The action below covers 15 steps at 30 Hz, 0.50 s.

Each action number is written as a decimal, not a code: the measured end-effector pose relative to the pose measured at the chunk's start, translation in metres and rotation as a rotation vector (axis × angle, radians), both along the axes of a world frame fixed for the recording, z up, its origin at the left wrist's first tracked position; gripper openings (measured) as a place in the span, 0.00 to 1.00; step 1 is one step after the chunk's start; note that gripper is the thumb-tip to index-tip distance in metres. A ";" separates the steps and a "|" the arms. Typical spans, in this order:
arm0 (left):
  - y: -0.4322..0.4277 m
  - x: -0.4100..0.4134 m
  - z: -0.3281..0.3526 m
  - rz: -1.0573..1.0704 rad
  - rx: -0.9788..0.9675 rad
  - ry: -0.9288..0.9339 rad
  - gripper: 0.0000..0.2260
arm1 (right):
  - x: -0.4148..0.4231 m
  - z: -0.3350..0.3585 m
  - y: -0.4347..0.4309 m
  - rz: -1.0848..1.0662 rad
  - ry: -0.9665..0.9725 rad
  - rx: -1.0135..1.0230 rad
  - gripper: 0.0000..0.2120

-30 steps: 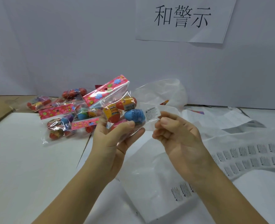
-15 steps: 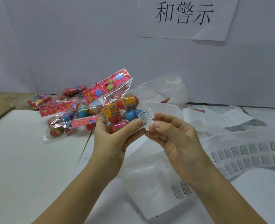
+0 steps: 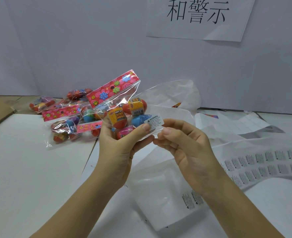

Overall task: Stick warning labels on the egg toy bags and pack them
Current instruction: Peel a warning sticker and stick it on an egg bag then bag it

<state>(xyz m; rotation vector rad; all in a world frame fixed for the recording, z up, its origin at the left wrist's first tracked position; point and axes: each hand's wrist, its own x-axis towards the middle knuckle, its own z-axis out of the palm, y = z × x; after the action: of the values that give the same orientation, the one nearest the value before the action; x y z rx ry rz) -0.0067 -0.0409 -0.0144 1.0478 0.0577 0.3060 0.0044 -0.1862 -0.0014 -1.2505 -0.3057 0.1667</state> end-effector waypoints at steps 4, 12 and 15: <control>0.001 -0.001 -0.002 0.011 0.007 -0.013 0.30 | 0.000 -0.001 0.001 -0.018 0.001 -0.020 0.08; -0.002 -0.002 -0.002 0.056 0.021 -0.034 0.33 | -0.002 -0.001 0.001 -0.095 -0.005 -0.026 0.05; -0.003 -0.002 -0.002 0.065 0.025 -0.030 0.35 | -0.002 -0.003 0.000 -0.202 -0.048 -0.055 0.03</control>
<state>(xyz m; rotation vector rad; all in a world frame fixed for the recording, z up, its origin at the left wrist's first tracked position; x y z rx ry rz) -0.0087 -0.0439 -0.0161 1.0676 0.0611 0.3826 0.0029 -0.1859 -0.0045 -1.3326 -0.2157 -0.0283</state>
